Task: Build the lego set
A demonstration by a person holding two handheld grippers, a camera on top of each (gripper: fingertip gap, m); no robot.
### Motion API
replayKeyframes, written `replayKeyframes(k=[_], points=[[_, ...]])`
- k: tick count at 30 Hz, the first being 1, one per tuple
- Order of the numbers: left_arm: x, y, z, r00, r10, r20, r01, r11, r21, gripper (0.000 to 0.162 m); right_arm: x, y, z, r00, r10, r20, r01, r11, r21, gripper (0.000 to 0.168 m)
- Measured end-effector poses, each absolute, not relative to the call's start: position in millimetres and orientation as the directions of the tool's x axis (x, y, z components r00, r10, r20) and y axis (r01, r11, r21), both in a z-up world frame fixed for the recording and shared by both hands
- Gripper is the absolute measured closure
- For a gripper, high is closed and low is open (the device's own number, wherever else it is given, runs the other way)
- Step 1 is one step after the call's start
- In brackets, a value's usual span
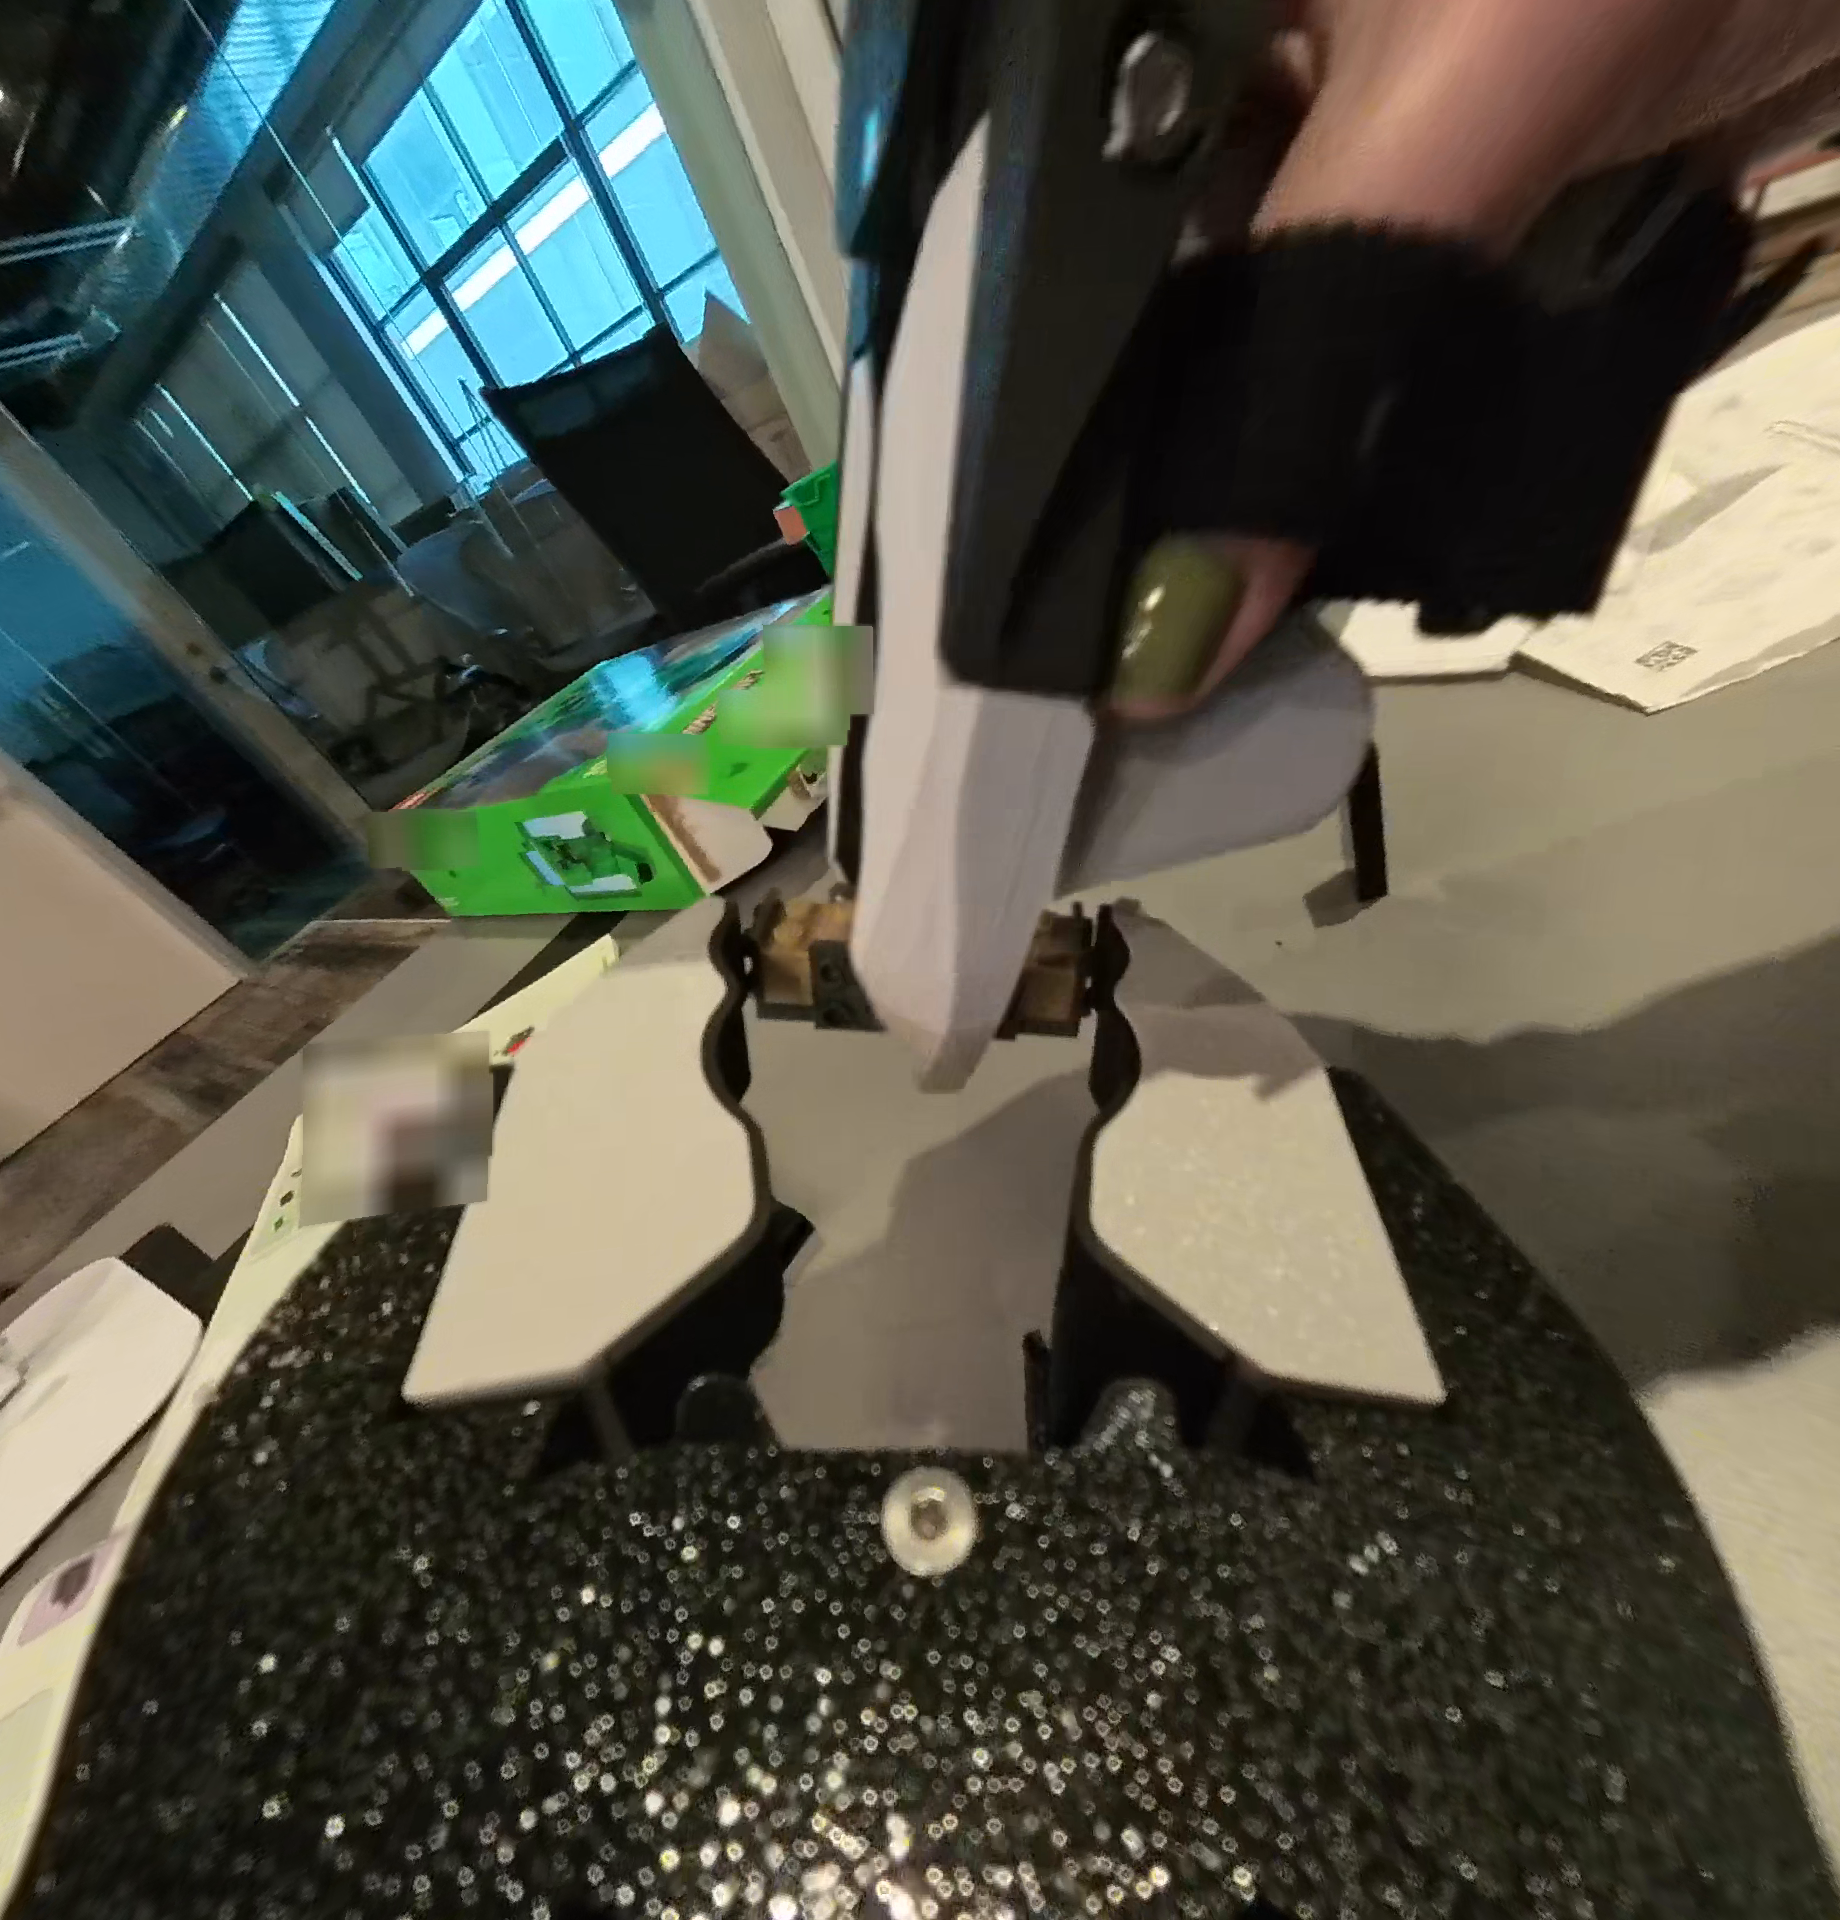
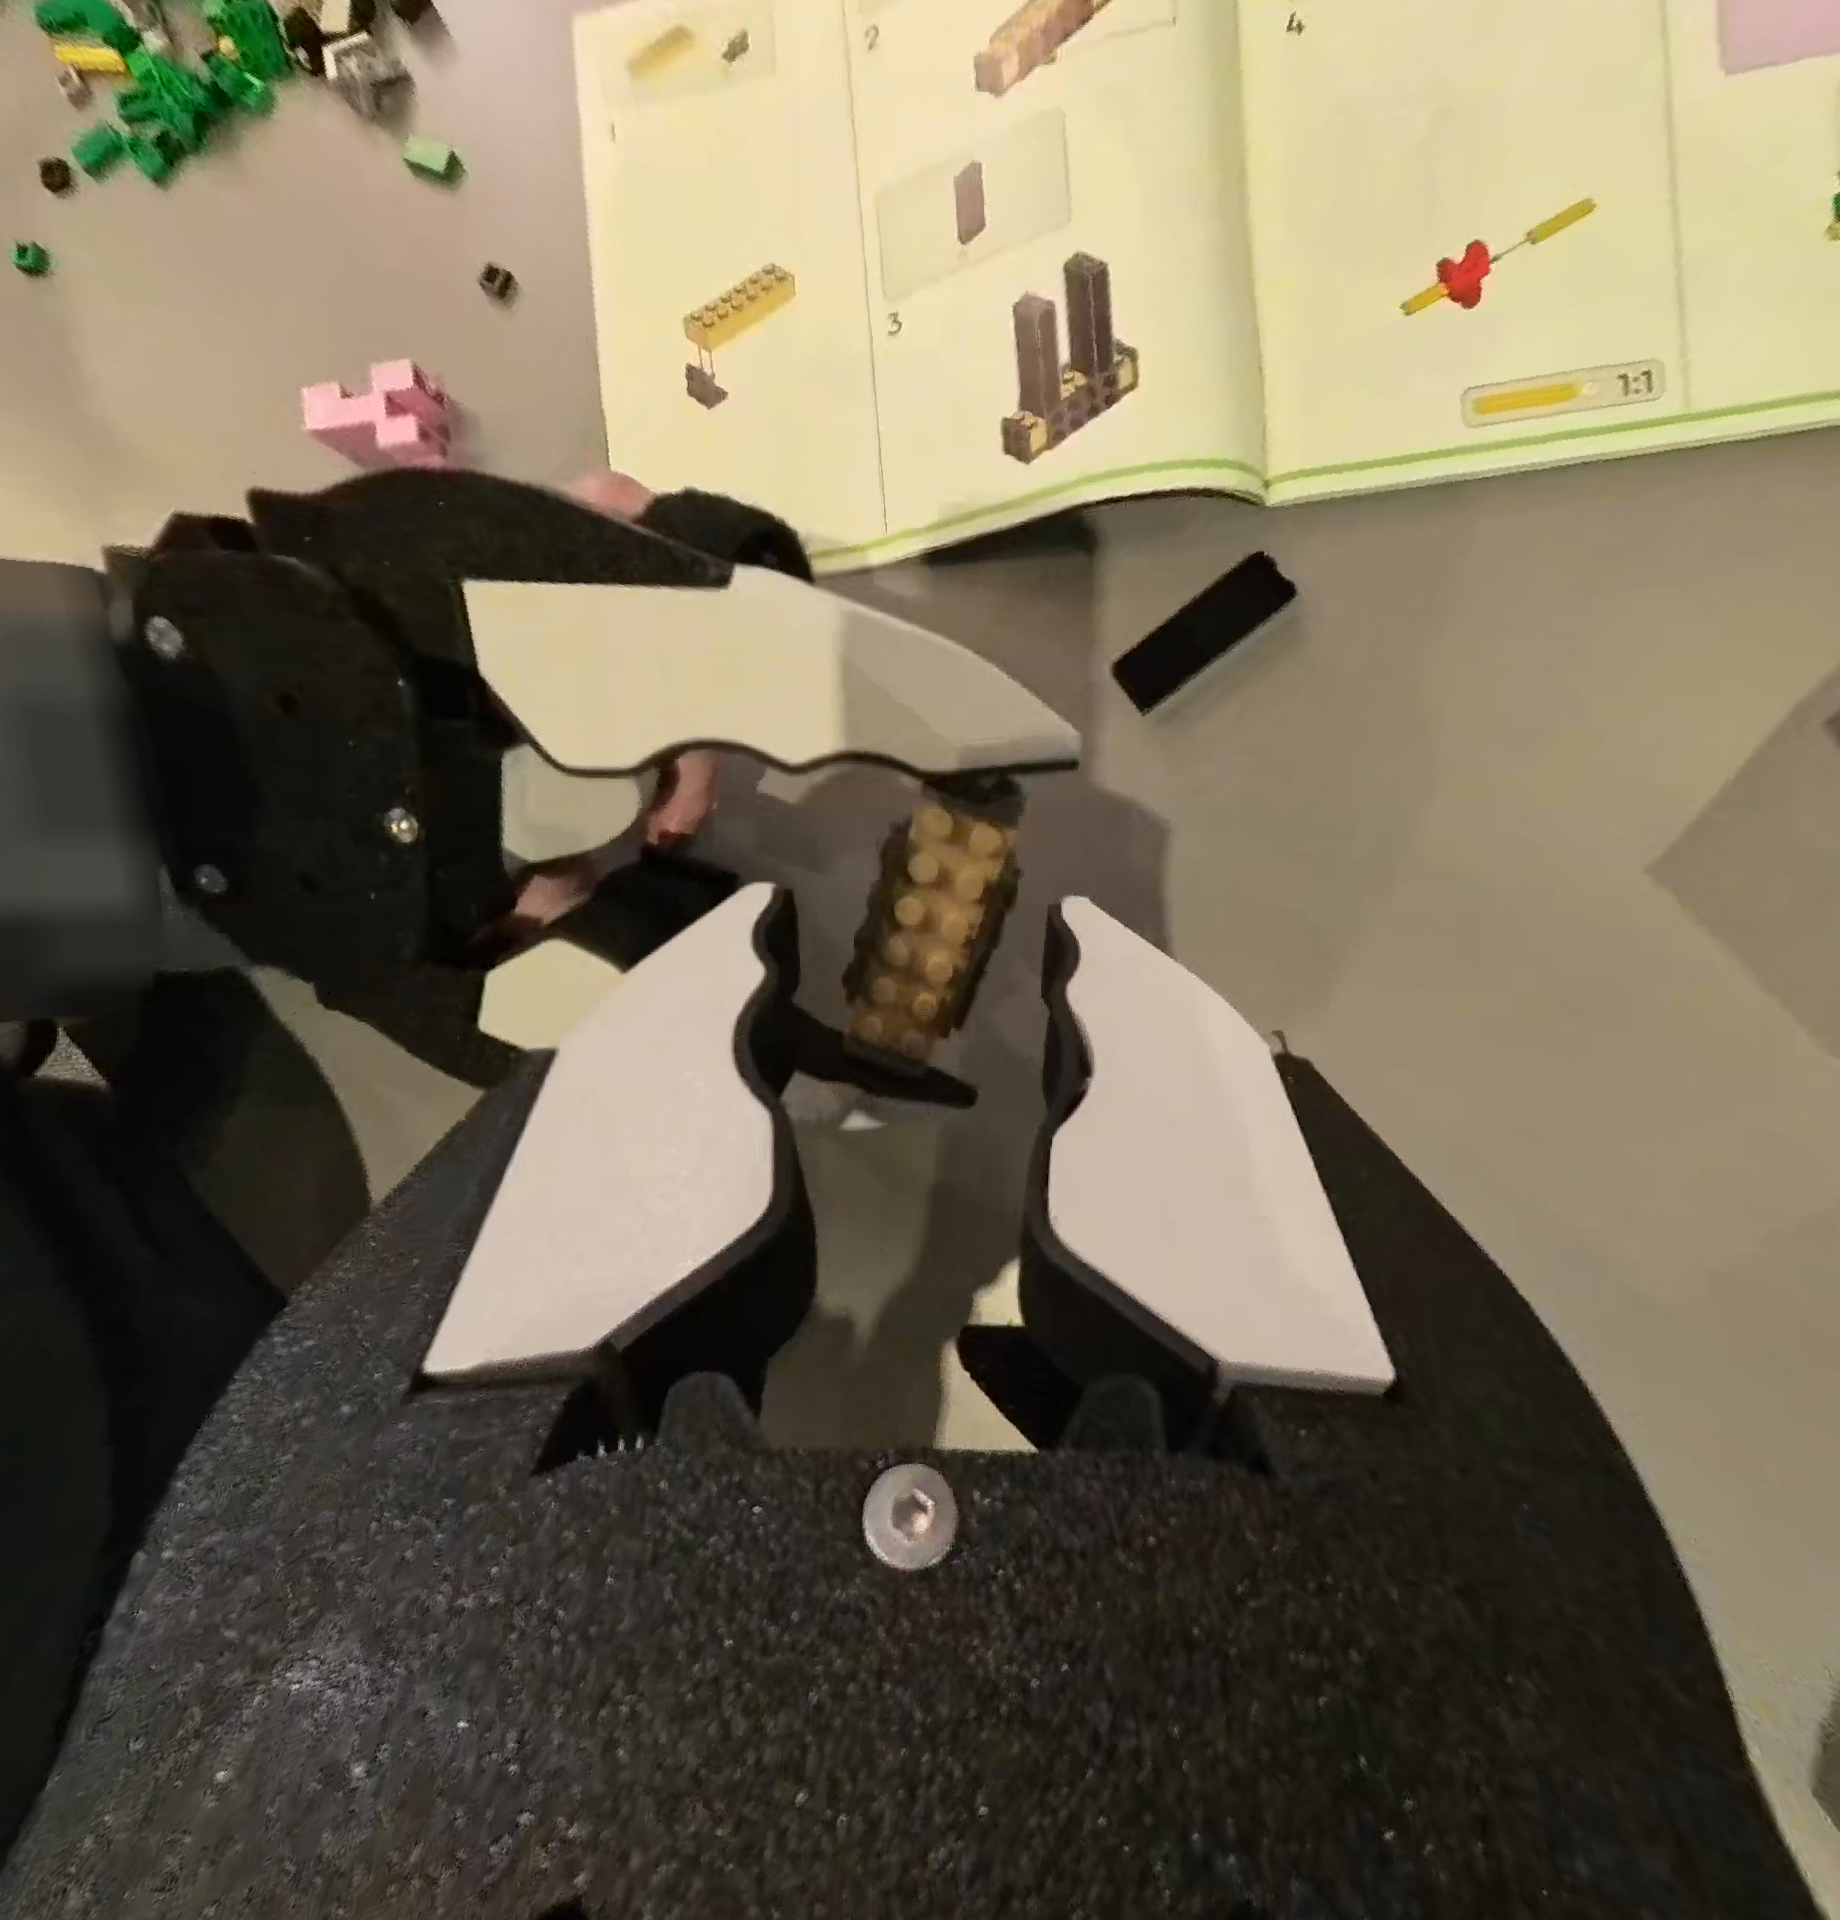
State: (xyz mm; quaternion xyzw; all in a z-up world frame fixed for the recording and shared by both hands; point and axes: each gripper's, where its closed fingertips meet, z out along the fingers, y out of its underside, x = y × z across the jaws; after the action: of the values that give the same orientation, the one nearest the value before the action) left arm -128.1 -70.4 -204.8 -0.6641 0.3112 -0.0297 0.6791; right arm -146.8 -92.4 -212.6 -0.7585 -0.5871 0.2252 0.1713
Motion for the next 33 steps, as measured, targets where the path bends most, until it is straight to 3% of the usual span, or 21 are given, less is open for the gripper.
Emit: replayKeyframes(k=[4, 8, 12, 14, 17, 22, 26, 30, 33], points=[[-122, -76, -198, 0.787, -0.450, -0.422, -0.382, 0.183, -0.906, 0.095, -149, -90, -218, 0.206, 0.973, -0.102, 0.828, -0.229, -0.512, 0.140], [-120, -75, -199, 0.787, -0.483, -0.383, -0.349, 0.163, -0.923, 0.059, -138, -73, -222, 0.181, 0.983, -0.029, 0.866, -0.173, -0.469, 0.140], [-129, -65, -212, 0.793, -0.518, -0.319, -0.334, 0.067, -0.940, 0.037, -101, -44, -252, 0.114, 0.992, 0.058, 0.968, -0.098, -0.231, 0.140], [-135, -64, -210, 0.805, -0.512, -0.301, -0.315, 0.062, -0.947, 0.037, -85, -41, -271, 0.139, 0.990, 0.014, 0.985, -0.137, -0.108, 0.140], [-144, -63, -203, 0.827, -0.495, -0.267, -0.264, 0.077, -0.961, 0.037, -73, -36, -288, 0.151, 0.988, 0.020, 0.988, -0.150, -0.021, 0.140], [-155, -61, -199, 0.849, -0.478, -0.224, -0.218, 0.069, -0.973, 0.037, -75, -33, -298, 0.155, 0.987, 0.032, 0.988, -0.154, -0.014, 0.140], [-156, -60, -199, 0.854, -0.468, -0.228, -0.223, 0.067, -0.972, 0.037, -74, -33, -298, 0.142, 0.988, 0.060, 0.990, -0.142, -0.008, 0.124], [-158, -58, -203, 0.860, -0.460, -0.223, -0.227, 0.047, -0.973, 0.037, -58, -26, -262, 0.077, 0.991, 0.108, 0.995, -0.069, -0.073, 0.123], [-160, -56, -203, 0.867, -0.459, -0.193, -0.201, 0.033, -0.979, 0.037, -30, -43, -237, -0.091, 0.996, 0.013, 0.991, 0.092, -0.098, 0.123]])
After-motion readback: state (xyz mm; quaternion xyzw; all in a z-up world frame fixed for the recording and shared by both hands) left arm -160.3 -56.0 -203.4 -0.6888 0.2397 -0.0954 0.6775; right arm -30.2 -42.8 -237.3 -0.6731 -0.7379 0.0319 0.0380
